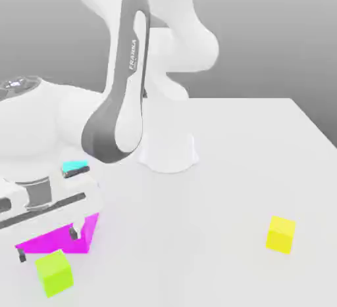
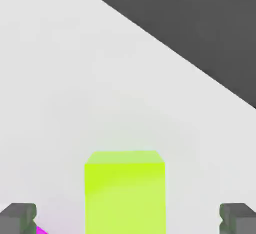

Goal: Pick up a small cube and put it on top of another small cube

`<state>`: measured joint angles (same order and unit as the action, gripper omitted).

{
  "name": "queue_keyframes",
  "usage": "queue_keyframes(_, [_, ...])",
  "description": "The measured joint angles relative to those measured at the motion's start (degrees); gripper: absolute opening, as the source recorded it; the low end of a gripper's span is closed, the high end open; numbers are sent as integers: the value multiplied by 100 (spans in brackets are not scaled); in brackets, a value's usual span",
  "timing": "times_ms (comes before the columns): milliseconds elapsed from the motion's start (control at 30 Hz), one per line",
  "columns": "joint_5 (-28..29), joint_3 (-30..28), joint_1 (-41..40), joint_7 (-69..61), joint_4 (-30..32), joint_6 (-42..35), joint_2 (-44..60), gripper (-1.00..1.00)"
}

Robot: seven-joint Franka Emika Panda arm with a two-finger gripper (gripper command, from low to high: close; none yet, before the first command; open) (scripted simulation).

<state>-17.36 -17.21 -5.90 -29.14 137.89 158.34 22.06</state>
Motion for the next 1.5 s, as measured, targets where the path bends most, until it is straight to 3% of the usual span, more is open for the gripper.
queue_keyframes(33, [-131,142,-117,-109,-46,156,207,0])
queue_keyframes(67, [-239,269,-223,-197,-87,291,385,-100])
queue_keyframes(300, [-251,293,-245,-210,-92,300,415,-100])
queue_keyframes(633, [1020,-619,189,1037,601,-869,-1509,-100])
queue_keyframes(967, [2322,-606,-549,2633,1587,-1818,-3549,-100])
queue_keyframes(1300, [3050,-209,-1595,3794,2617,-2592,-5413,-100])
queue_keyframes(1500, [3111,-304,-1675,3838,2998,-1434,-4635,-100])
